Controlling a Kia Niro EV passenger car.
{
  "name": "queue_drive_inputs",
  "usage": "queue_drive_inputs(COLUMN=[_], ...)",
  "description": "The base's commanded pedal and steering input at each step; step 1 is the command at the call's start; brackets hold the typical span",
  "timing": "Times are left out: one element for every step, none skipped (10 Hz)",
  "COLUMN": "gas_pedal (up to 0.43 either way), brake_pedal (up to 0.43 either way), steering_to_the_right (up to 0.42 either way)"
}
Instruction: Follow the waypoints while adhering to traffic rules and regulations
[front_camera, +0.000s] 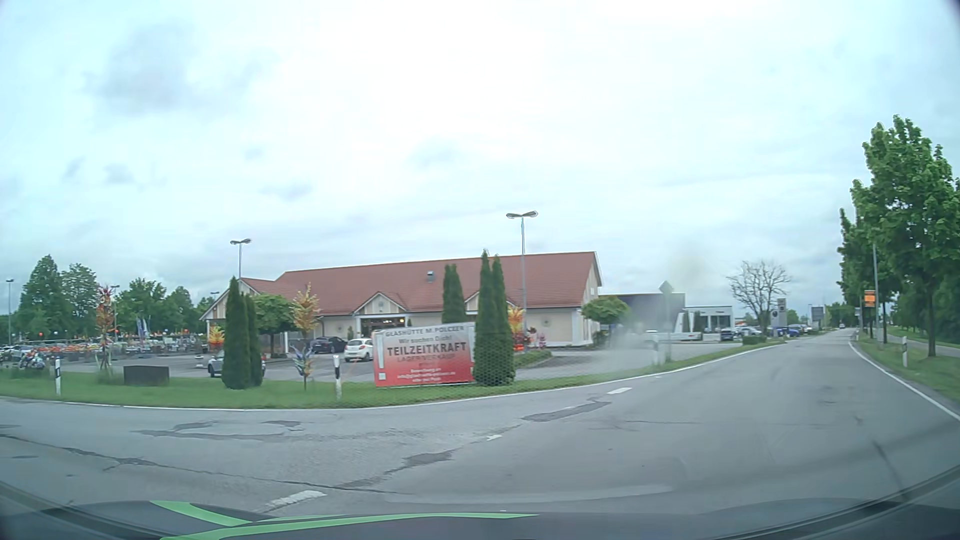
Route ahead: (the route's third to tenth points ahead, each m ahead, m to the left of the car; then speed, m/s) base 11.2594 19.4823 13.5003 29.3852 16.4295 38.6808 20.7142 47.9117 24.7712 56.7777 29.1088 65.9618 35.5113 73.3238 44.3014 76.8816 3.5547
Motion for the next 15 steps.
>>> queue_drive_inputs(gas_pedal=[0.299, 0.299, 0.299, 0.299, 0.299, 0.299, 0.299, 0.299, 0.299, 0.299, 0.311, 0.311, 0.311, 0.311, 0.331], brake_pedal=[0.000, 0.000, 0.000, 0.000, 0.000, 0.000, 0.000, 0.000, 0.000, 0.000, 0.000, 0.000, 0.000, 0.000, 0.000], steering_to_the_right=[-0.595, -0.592, -0.588, -0.583, -0.575, -0.564, -0.551, -0.537, -0.524, -0.500, -0.473, -0.443, -0.420, -0.394, -0.366])
